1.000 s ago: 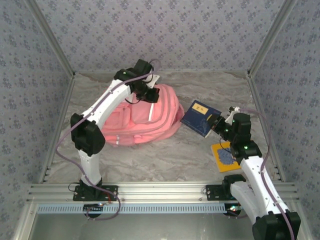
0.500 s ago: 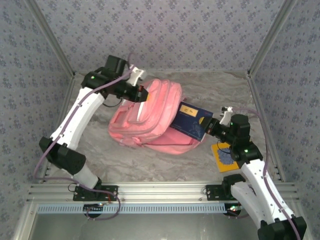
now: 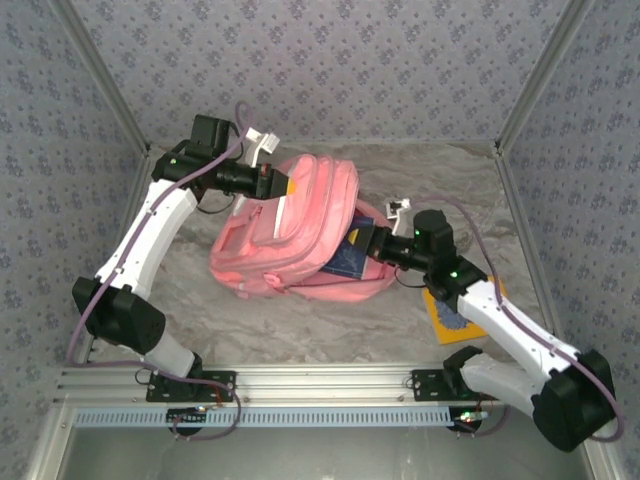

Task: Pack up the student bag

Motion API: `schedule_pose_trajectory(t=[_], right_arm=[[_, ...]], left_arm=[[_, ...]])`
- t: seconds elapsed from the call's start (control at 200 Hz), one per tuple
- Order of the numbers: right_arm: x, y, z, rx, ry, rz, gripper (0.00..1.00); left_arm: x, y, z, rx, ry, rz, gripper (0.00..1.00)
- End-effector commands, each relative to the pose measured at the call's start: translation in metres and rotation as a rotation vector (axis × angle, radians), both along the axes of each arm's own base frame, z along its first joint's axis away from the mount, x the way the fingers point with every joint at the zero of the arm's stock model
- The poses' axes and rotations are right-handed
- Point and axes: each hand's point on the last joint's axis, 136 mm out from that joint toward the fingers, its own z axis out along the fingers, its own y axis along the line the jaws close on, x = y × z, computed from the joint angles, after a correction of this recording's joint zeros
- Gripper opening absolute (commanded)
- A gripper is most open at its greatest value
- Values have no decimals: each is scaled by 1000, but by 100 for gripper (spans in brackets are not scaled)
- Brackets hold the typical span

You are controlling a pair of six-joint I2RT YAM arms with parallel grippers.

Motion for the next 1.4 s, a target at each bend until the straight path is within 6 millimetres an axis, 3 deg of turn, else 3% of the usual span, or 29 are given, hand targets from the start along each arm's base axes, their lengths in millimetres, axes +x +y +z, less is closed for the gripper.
schedule_pose_trajectory(t=[0.0,0.19,0.345,0.435,0.49,0.505,0.565,0.63,0.715,0.729,0.894,1.094,1.174,1.239,1.334,1.394], right_arm=[[27,14,27,31,-65,-66,0],[70,58,-2,-24,43,-90,0],[88,102,-35,-120,62,-85,5],[100,127,-54,-135,55,-78,18],[103,140,-61,-112,40,-59,34],[107,145,-48,-88,17,-59,40],[112,152,-45,-74,-9,-57,58],[114,151,-35,-63,-50,-56,69],[112,144,-15,-31,-105,-46,77],[108,139,-23,-42,-96,-44,78],[88,105,-7,-83,-174,-61,94],[71,63,-9,-225,-213,-100,99],[68,32,-13,-349,-221,-185,100],[69,-16,-18,-445,-216,-394,100],[54,-65,-17,-418,-217,-528,100],[44,-86,-15,-392,-237,-550,100]], left_arm=[[-26,-7,79,-185,-234,-127,0],[-31,-11,87,-220,-236,-162,0],[-32,-13,92,-234,-245,-177,0],[-29,-14,91,-239,-235,-179,0],[-27,-15,90,-244,-228,-180,0],[-27,-15,90,-244,-228,-180,0],[-25,-15,89,-244,-223,-177,0],[-23,-13,90,-246,-224,-168,0],[-18,-8,90,-243,-221,-141,0],[-16,-7,90,-244,-221,-135,0],[-7,5,88,-249,-213,-75,0],[1,16,80,-231,-202,-20,0],[7,22,75,-212,-201,21,0],[18,32,67,-161,-210,108,0],[37,56,48,-14,-228,298,0],[50,75,33,92,-223,420,0]])
